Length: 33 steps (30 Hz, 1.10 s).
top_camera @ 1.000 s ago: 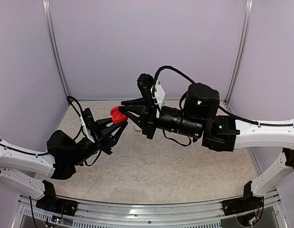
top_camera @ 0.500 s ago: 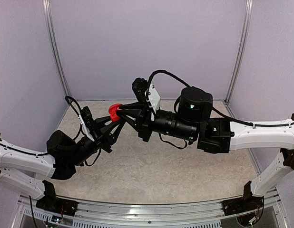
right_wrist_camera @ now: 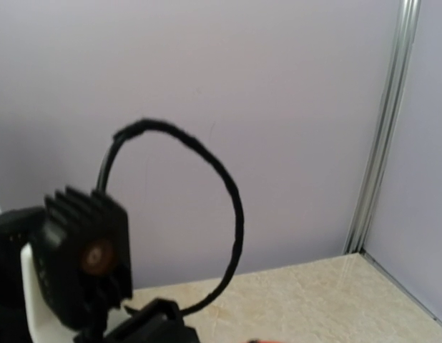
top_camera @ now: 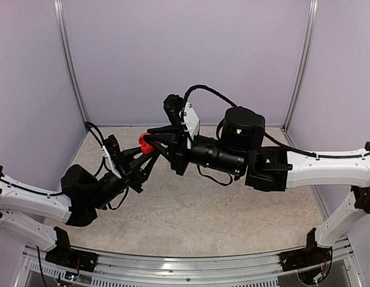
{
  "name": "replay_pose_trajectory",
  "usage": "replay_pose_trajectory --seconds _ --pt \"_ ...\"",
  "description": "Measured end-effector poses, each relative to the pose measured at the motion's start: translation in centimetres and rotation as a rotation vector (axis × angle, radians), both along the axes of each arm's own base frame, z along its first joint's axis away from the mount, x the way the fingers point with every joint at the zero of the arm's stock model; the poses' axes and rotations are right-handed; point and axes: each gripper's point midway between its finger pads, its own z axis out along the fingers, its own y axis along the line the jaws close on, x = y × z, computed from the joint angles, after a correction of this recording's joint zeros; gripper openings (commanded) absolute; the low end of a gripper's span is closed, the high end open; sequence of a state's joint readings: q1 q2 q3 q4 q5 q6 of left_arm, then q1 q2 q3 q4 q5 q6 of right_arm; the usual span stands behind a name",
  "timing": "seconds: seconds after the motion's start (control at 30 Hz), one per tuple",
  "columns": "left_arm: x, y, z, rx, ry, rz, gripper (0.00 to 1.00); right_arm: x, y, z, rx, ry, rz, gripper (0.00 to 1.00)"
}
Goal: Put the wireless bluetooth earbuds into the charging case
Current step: Insert the left earbud into the left side groove of the charging case.
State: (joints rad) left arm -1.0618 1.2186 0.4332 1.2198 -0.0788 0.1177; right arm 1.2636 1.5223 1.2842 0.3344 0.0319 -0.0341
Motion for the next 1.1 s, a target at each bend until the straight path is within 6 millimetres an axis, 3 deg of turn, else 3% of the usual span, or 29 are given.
replay_pose_trajectory --seconds 0.2,0.6,1.1 --pt "0.0 0.0 0.0 0.001 0.000 0.001 0.03 0.2 -0.1 0.8 0.012 -0.013 -0.014 0.09" --pt "0.0 0.0 0.0 0.000 -0.001 0.001 0.03 0.7 0.6 -0.6 -0.022 -0.020 -0.030 0.09" --pt "0.0 0.1 0.1 -0.004 0.000 0.006 0.03 1.1 0.5 -0.8 -0.027 -0.024 -0.062 0.09"
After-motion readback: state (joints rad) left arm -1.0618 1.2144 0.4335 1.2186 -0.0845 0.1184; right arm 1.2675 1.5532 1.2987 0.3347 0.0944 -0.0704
